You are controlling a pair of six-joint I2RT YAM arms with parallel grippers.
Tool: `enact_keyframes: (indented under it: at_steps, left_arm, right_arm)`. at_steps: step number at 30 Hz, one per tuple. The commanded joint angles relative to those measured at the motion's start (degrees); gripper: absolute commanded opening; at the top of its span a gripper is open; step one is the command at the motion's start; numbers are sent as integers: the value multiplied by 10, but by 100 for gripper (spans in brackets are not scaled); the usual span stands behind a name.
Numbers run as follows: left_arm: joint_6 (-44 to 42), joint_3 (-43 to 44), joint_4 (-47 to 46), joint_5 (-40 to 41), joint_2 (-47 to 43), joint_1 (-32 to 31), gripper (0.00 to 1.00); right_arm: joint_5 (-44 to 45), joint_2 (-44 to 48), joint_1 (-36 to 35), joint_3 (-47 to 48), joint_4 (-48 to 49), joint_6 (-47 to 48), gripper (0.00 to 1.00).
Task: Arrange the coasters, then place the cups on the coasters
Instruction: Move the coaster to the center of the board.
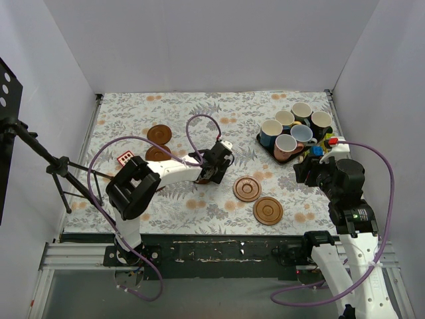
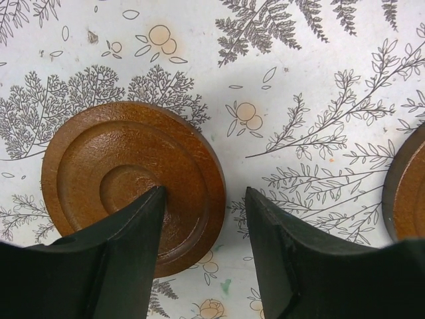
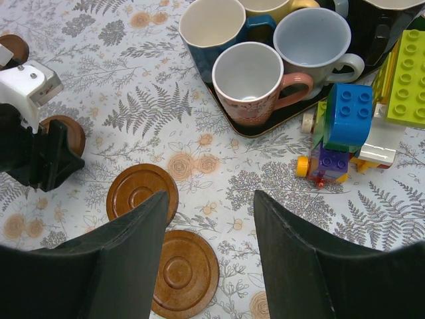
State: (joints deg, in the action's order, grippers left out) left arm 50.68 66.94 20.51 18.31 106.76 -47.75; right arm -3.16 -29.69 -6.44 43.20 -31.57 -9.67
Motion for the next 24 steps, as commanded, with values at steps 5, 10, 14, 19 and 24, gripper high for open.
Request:
enact_keyframes:
  at_steps: [5,10,14,19,24]
  left_arm:
    - [4,-8,8,36,12,0,44]
    - [7,-15,9,24,9,12,41]
    - [-2,-15,10,9,7,27,40]
    - [-32,-9,18,4,10,47,39]
    - [-59,3,18,-15,27,77,38]
  right_arm:
    - [3,5,0,7,17,5,63]
    - [5,7,-1,10,15,6,63]
    - [9,8,-1,10,13,8,63]
    - [11,10,0,10,11,9,63]
    - [10,12,-1,8,10,9,63]
